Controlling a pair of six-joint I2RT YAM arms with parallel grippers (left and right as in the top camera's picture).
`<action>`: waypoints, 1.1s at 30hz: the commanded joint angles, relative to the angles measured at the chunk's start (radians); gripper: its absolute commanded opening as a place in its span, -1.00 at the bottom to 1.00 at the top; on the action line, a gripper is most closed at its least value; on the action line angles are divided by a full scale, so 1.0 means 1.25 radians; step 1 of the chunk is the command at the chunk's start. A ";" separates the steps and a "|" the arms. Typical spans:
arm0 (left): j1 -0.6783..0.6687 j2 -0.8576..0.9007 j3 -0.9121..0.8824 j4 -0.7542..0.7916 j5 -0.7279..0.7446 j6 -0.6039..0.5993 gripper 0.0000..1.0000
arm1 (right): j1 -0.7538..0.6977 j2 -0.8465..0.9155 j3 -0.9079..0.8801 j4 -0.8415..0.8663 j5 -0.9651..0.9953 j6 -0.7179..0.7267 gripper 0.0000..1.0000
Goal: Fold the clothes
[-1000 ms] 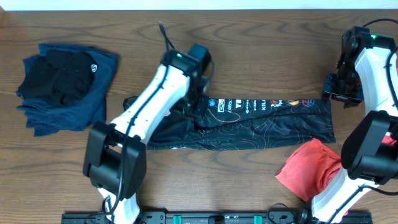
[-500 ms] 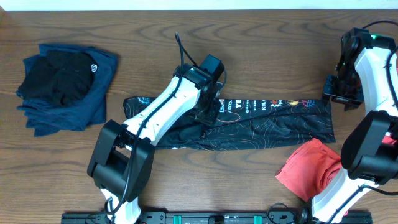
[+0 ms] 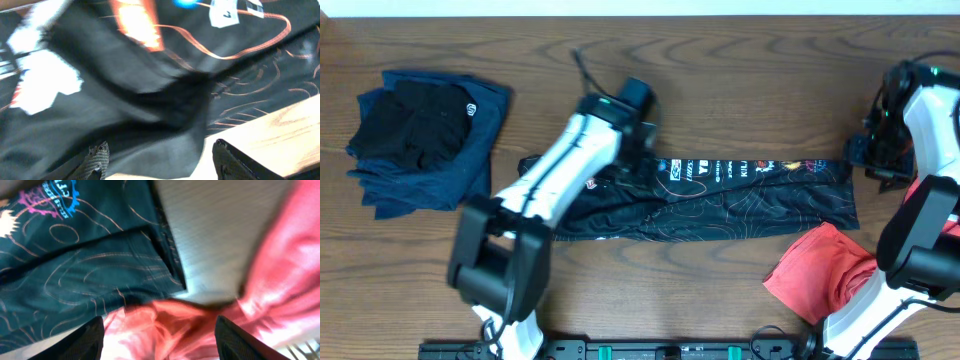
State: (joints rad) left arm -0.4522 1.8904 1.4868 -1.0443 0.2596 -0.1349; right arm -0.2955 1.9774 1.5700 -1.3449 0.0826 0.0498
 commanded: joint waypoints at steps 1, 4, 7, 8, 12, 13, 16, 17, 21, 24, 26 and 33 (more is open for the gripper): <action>0.083 -0.073 0.002 -0.023 0.000 -0.003 0.36 | -0.029 -0.007 -0.087 0.066 -0.106 -0.123 0.39; 0.150 -0.104 0.002 -0.043 0.002 -0.004 0.36 | -0.042 -0.007 -0.162 0.168 -0.111 -0.172 0.40; 0.193 -0.121 0.002 -0.059 0.002 -0.003 0.36 | -0.048 -0.007 -0.210 0.236 -0.111 -0.188 0.40; 0.204 -0.124 0.002 -0.063 0.002 -0.003 0.36 | -0.049 -0.007 -0.225 0.257 -0.111 -0.188 0.40; 0.222 -0.125 0.002 -0.071 0.001 -0.003 0.37 | -0.048 -0.006 -0.275 0.317 -0.121 -0.191 0.43; 0.222 -0.125 0.002 -0.071 0.001 -0.003 0.37 | -0.048 -0.006 -0.284 0.327 -0.135 -0.191 0.43; 0.222 -0.125 0.002 -0.071 0.001 -0.003 0.36 | -0.048 -0.006 -0.308 0.350 -0.182 -0.201 0.35; 0.222 -0.125 0.002 -0.071 0.001 -0.003 0.37 | -0.048 -0.006 -0.311 0.353 -0.186 -0.203 0.25; 0.222 -0.125 0.002 -0.071 0.001 0.000 0.36 | -0.048 -0.006 -0.309 0.362 -0.187 -0.202 -0.51; 0.222 -0.125 0.002 -0.070 0.001 0.003 0.36 | -0.047 -0.006 -0.305 0.367 -0.186 -0.198 -0.93; 0.222 -0.125 0.002 -0.070 0.001 0.003 0.36 | -0.047 -0.006 -0.292 0.371 -0.185 -0.177 -0.98; 0.230 -0.126 0.002 -0.070 0.001 0.003 0.36 | -0.058 -0.006 -0.132 0.348 -0.178 -0.074 -0.98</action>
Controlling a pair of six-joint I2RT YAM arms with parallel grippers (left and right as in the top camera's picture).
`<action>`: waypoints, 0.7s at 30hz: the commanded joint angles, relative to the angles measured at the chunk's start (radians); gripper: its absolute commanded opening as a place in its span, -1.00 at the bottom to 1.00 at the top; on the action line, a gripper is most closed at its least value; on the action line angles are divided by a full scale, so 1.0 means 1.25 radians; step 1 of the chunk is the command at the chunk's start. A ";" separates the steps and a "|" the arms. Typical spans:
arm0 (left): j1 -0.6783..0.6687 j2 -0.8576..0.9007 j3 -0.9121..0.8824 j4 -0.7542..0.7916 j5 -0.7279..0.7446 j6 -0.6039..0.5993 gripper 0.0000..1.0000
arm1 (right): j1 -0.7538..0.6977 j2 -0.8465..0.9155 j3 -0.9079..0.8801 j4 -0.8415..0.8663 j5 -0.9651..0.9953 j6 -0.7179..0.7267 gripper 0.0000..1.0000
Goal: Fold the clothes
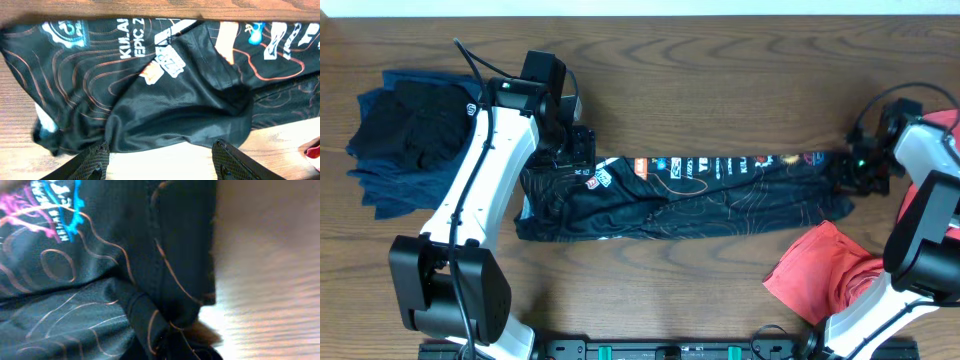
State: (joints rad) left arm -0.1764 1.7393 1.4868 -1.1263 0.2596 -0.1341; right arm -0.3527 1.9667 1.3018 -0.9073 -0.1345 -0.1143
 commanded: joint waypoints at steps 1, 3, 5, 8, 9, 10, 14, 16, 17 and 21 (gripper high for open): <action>0.011 -0.005 0.002 -0.005 0.001 0.002 0.36 | -0.013 0.002 0.111 -0.012 0.012 0.069 -0.98; 0.013 -0.005 0.002 -0.005 0.001 0.002 0.36 | -0.013 0.002 0.171 -0.039 0.052 0.089 -0.98; 0.015 -0.005 0.002 -0.005 0.001 0.002 0.36 | -0.011 0.002 0.219 -0.072 0.074 0.088 -0.98; 0.016 -0.005 0.002 -0.005 0.001 0.002 0.36 | 0.003 0.002 0.256 -0.120 0.074 0.067 -0.98; 0.016 -0.005 0.002 -0.005 0.001 0.002 0.36 | 0.014 0.002 0.258 -0.134 0.074 0.052 -0.98; 0.016 -0.005 0.002 -0.004 -0.001 0.002 0.36 | 0.027 0.002 0.258 -0.146 0.074 0.036 -0.98; 0.015 -0.005 0.002 0.005 -0.002 0.001 0.36 | 0.100 0.002 0.258 -0.172 0.075 0.016 -0.98; 0.016 -0.005 0.002 0.005 -0.002 0.001 0.36 | 0.145 0.002 0.258 -0.176 0.074 0.024 -0.98; 0.016 -0.005 0.002 0.005 -0.002 0.001 0.35 | 0.168 0.002 0.258 -0.177 0.074 0.027 -0.98; 0.016 -0.005 0.002 0.005 -0.011 0.002 0.36 | 0.272 0.002 0.258 -0.179 0.075 0.047 -0.98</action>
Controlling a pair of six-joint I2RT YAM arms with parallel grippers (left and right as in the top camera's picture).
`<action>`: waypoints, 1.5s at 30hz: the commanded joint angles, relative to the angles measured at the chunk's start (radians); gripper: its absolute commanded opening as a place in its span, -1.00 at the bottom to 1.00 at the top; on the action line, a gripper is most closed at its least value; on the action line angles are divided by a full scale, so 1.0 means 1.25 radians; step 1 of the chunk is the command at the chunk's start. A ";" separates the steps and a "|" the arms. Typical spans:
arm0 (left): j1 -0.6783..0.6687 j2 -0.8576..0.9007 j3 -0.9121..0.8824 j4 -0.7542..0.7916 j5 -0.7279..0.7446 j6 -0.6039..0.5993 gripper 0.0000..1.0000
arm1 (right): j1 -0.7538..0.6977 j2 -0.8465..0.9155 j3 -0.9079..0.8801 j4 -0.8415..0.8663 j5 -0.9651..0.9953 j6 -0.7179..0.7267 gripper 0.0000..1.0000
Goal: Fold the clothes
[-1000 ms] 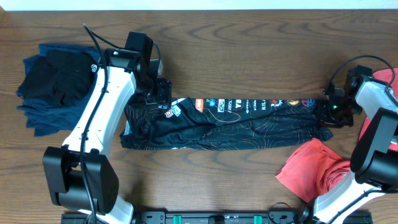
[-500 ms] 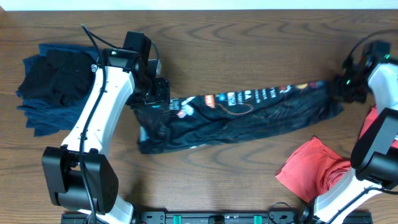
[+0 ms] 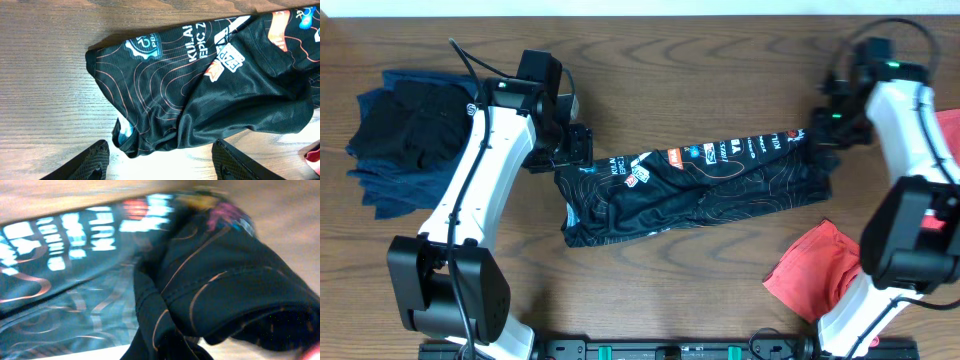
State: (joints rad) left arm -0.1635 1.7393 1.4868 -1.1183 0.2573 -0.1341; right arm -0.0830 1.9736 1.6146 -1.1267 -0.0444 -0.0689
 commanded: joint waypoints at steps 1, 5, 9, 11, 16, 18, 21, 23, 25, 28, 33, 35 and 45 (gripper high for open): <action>0.005 -0.005 0.002 -0.002 -0.009 0.002 0.36 | 0.079 -0.003 0.007 -0.005 0.003 0.010 -0.98; 0.005 -0.005 0.002 -0.003 -0.009 0.001 0.35 | 0.169 -0.003 0.007 -0.006 0.010 0.027 -0.98; 0.005 -0.005 0.002 -0.009 -0.009 0.002 0.36 | 0.233 -0.002 0.007 -0.002 0.036 0.061 -0.99; 0.005 -0.005 0.002 -0.014 -0.009 0.002 0.36 | 0.254 0.002 0.007 0.005 0.036 0.061 -0.98; 0.005 -0.005 0.002 -0.020 -0.010 0.002 0.36 | 0.286 0.025 0.007 0.002 0.035 0.073 -0.98; 0.005 -0.005 0.002 -0.020 -0.010 0.002 0.36 | 0.294 0.031 0.007 -0.005 0.035 0.073 -0.98; 0.005 -0.005 0.002 -0.020 -0.010 0.002 0.36 | 0.309 0.033 0.006 -0.022 0.034 0.073 -0.98; 0.005 -0.005 0.002 -0.020 -0.010 0.002 0.36 | 0.320 0.033 0.006 -0.035 0.035 0.073 -0.98; 0.005 -0.005 0.002 -0.020 -0.010 0.002 0.36 | 0.328 0.033 0.006 -0.048 0.035 0.073 -0.98; 0.005 -0.005 0.002 -0.020 -0.010 0.002 0.36 | 0.336 0.033 0.006 -0.057 0.034 0.073 -0.98; 0.005 -0.005 0.002 -0.020 -0.010 0.002 0.36 | 0.347 0.033 0.006 -0.071 0.032 0.079 -0.98; 0.005 -0.005 0.002 -0.020 -0.010 0.002 0.36 | 0.351 0.033 0.006 -0.071 0.031 0.079 -0.95; 0.005 -0.005 0.002 -0.020 -0.010 0.002 0.36 | 0.361 0.033 0.006 -0.070 -0.016 0.039 -0.42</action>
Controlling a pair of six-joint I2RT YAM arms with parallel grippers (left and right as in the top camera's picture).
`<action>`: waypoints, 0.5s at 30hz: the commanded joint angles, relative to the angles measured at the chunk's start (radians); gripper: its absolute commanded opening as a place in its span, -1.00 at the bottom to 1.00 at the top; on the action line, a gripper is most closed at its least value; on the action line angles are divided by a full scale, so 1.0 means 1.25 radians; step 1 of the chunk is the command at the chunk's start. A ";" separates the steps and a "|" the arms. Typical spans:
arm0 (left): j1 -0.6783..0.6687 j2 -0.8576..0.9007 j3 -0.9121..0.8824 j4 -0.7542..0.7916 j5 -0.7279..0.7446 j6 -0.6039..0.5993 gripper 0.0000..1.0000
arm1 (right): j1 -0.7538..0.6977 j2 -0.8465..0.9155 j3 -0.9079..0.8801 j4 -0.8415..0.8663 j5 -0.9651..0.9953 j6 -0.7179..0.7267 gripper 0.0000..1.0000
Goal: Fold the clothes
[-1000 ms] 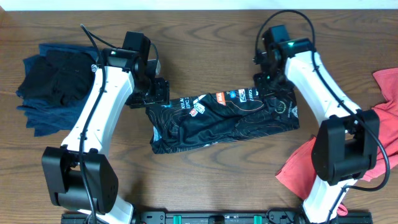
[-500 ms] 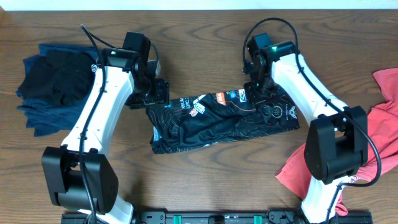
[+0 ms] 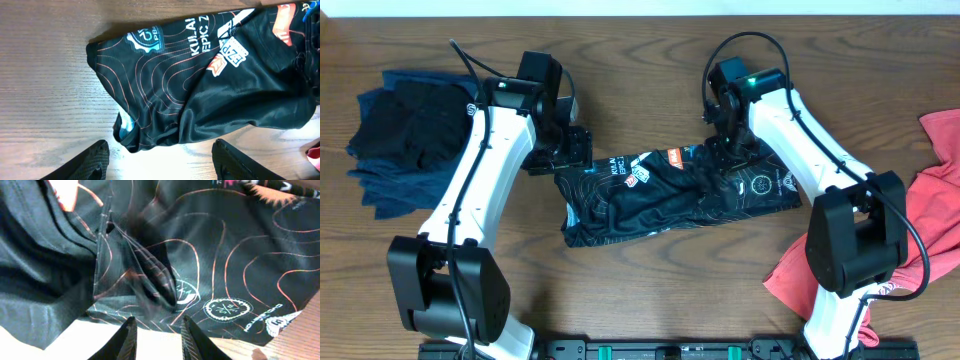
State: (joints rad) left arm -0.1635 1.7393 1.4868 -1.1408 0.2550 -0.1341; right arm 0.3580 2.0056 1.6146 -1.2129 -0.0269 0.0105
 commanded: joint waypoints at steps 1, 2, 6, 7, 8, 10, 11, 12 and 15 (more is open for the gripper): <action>0.005 -0.005 0.002 -0.002 -0.010 0.002 0.36 | 0.008 0.008 0.006 -0.001 -0.030 -0.025 -0.42; 0.005 -0.005 0.002 -0.002 -0.011 0.002 0.36 | 0.008 0.008 0.006 -0.001 -0.030 -0.025 -0.41; 0.005 -0.005 0.002 -0.002 -0.011 0.002 0.36 | 0.007 0.008 0.006 0.001 -0.007 -0.023 -0.41; 0.005 -0.005 0.002 -0.002 -0.011 0.002 0.36 | 0.007 0.008 0.006 0.001 0.021 -0.010 -0.41; 0.005 -0.005 0.002 -0.002 -0.011 0.002 0.36 | 0.007 0.008 0.006 0.001 0.045 0.005 -0.40; 0.005 -0.005 0.002 -0.002 -0.011 0.002 0.36 | 0.007 0.008 0.006 0.001 0.073 0.024 -0.39; 0.005 -0.005 0.002 -0.002 -0.010 0.002 0.36 | 0.007 0.008 0.006 0.001 0.073 0.024 -0.38; 0.005 -0.005 0.002 -0.002 -0.011 0.002 0.36 | 0.007 0.008 0.006 0.000 0.073 0.026 -0.38; 0.005 -0.005 0.002 -0.002 -0.010 0.002 0.36 | 0.007 0.008 0.006 0.001 0.121 0.081 -0.39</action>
State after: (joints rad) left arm -0.1635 1.7393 1.4868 -1.1408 0.2550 -0.1341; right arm 0.3580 2.0056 1.6146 -1.2118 0.0433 0.0345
